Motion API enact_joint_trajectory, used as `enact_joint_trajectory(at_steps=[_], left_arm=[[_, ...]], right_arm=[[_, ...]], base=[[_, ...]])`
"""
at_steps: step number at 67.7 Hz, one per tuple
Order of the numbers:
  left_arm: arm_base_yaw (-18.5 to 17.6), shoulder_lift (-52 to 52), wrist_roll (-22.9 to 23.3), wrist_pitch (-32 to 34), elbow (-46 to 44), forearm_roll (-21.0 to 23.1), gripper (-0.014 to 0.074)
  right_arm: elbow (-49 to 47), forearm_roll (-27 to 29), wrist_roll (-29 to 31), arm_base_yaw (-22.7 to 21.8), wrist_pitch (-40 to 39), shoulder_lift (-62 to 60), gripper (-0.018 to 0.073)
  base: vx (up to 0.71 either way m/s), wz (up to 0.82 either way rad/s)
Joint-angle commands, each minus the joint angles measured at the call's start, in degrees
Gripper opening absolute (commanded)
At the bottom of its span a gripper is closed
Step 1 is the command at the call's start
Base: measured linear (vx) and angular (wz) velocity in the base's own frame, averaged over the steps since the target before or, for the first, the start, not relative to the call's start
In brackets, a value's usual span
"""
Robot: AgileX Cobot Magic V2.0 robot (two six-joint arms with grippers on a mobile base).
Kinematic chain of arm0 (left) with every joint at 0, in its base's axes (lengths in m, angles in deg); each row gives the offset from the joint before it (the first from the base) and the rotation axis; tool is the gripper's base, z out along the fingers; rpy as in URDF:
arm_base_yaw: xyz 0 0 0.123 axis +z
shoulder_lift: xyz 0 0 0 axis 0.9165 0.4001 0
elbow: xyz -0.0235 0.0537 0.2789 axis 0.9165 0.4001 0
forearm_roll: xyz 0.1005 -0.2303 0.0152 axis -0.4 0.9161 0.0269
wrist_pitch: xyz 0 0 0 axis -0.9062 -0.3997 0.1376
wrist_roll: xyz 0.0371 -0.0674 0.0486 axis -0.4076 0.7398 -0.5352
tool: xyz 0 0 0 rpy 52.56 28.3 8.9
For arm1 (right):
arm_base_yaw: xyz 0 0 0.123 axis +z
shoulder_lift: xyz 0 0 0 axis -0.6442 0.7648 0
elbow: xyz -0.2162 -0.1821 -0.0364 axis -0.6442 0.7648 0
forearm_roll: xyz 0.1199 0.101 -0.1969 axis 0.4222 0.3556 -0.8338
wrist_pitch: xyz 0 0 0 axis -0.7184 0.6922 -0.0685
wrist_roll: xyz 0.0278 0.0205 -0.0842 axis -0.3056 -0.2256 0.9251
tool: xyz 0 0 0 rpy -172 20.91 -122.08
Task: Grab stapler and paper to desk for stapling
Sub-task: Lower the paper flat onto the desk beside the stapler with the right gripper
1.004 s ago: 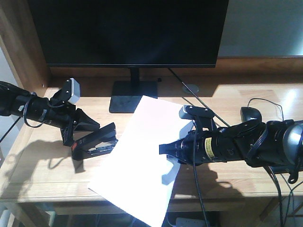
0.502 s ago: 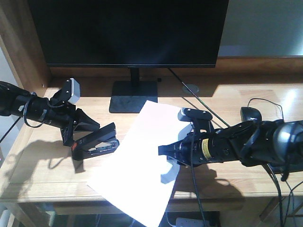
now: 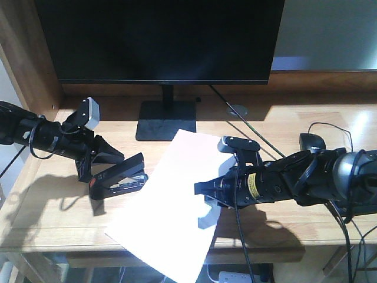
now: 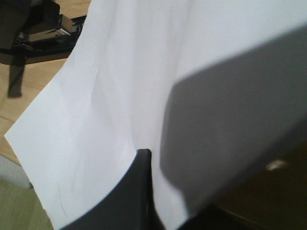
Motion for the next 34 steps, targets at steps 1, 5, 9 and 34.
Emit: enact_joint_trajectory(at_steps=[1,5,9,34], left_arm=[[-0.2,-3.4,0.6,-1.8,-1.4,3.2,-0.0006],[-0.2,-3.4,0.6,-1.8,-1.4,3.2,-0.0006],[-0.2,-3.4,0.6,-1.8,-1.4,3.2,-0.0006],[-0.2,-3.4,0.6,-1.8,-1.4,3.2,-0.0006]], right_arm=[[-2.2,-1.9,0.8,-0.2,-1.0,-1.4,-0.0005],[-3.0,-1.9,1.0,-0.2,-2.0,-0.7,-0.0005],[-3.7,-1.8,1.6,-0.2,-3.3,0.0,-0.0005],[-8.3,-1.9,2.9,-0.2,-6.7,3.6,-0.0005]], base=[[0.00,0.00],[0.00,0.00],[0.00,0.00],[0.00,0.00]])
